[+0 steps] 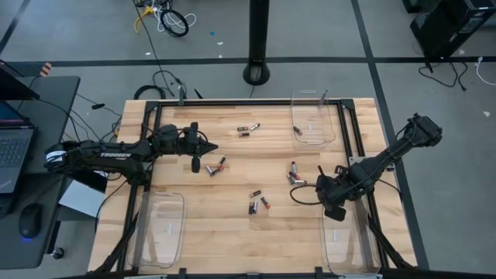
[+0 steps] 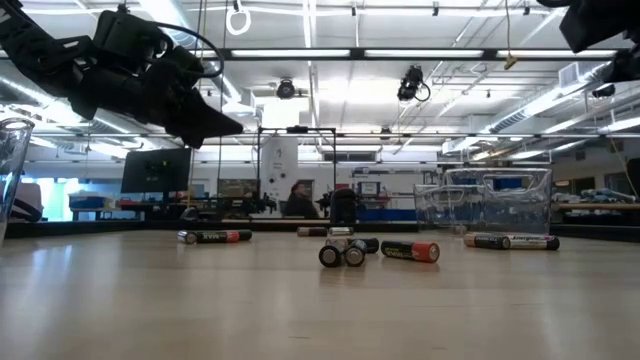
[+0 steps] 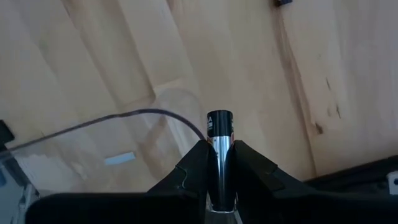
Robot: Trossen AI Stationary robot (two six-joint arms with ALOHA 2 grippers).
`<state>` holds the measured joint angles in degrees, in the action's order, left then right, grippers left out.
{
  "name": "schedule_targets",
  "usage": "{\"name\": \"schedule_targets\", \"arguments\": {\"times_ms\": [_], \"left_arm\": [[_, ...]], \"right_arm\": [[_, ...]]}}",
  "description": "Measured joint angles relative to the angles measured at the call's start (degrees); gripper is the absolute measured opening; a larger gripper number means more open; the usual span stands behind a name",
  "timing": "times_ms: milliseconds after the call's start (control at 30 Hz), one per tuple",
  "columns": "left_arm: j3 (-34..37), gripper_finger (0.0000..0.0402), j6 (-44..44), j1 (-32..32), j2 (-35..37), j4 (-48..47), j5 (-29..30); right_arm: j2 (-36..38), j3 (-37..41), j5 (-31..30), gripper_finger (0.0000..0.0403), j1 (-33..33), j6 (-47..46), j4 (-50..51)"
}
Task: Sort batteries
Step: Put the white battery into the bottom right transparent bin
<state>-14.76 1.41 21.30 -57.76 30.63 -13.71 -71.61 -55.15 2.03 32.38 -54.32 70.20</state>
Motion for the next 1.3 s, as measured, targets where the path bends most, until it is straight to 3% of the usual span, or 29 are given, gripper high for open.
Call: {"name": "schedule_targets", "arguments": {"times_ms": [300, 433, 633, 900, 1133, 1300], "left_arm": [[0.0, 0.0012, -0.1, 0.0, 0.0, -0.4, 0.1], [0.0, 0.0012, 0.6, 0.0, 0.0, -1.2, 0.2], [0.0, 0.0012, 1.8, 0.0, 0.0, -2.3, 2.1], [0.0, 0.0012, 1.2, 0.0, 0.0, -2.3, 2.5], [0.0, 0.0012, 0.7, 0.0, 0.0, -2.3, 2.5], [0.0, 0.0012, 1.0, 0.0, 0.0, -2.3, 3.3]], "right_arm": [[4.3, -3.9, -6.9, 0.0068, 0.5, 0.4, -2.1], [4.5, -3.1, -5.9, 0.0068, 2.2, 1.4, -6.6], [4.5, -1.2, -3.5, 0.0067, 7.7, -5.1, -11.9], [4.5, 7.5, -3.9, 0.0067, 15.1, -14.8, -17.2], [4.5, 16.5, -3.9, 0.0068, 15.6, -15.5, -25.3], [4.6, 18.1, -4.0, 0.0069, 15.3, -14.0, -25.4]]}}
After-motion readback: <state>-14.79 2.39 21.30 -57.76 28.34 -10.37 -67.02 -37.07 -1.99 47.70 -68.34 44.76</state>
